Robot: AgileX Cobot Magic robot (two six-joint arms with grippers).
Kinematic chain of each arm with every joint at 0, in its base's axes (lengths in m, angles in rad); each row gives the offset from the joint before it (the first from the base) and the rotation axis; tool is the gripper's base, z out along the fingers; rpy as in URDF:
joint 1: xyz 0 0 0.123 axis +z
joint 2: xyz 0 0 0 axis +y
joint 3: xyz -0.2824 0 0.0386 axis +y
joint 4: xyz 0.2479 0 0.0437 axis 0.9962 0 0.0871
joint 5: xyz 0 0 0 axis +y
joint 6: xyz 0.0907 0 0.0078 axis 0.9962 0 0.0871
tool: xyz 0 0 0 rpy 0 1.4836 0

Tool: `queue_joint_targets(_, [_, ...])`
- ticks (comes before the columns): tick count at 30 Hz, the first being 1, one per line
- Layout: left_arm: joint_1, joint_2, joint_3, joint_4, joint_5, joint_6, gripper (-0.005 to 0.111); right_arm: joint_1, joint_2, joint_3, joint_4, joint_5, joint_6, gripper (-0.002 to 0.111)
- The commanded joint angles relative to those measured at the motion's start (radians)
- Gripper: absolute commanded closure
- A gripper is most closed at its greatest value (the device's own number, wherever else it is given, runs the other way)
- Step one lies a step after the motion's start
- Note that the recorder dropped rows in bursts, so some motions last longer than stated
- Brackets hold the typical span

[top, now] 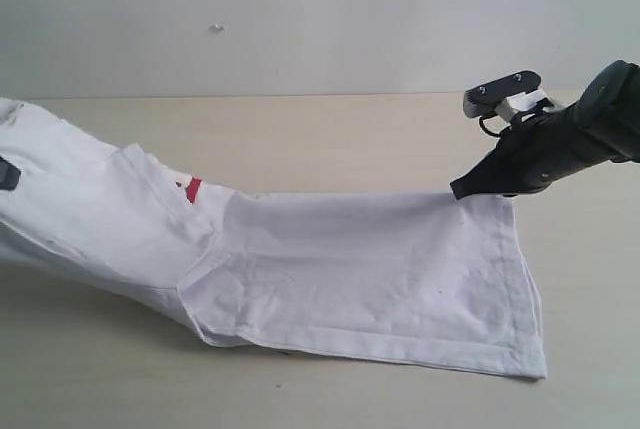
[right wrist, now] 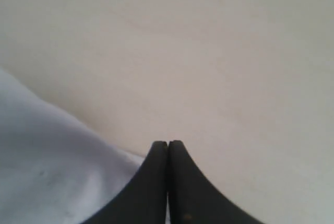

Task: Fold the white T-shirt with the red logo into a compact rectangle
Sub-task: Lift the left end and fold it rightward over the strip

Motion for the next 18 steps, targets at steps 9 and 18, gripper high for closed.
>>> queue_joint_targets(9, [-0.223, -0.125, -0.038, -0.280, 0.114, 0.018, 0.107, -0.033, -0.007, -0.004, 0.000, -0.114, 0.016, 0.108])
queue_joint_targets(18, [-0.603, -0.127, -0.045, -0.346, -0.210, 0.018, 0.107, -0.061, -0.007, -0.004, 0.000, -0.064, 0.033, 0.108])
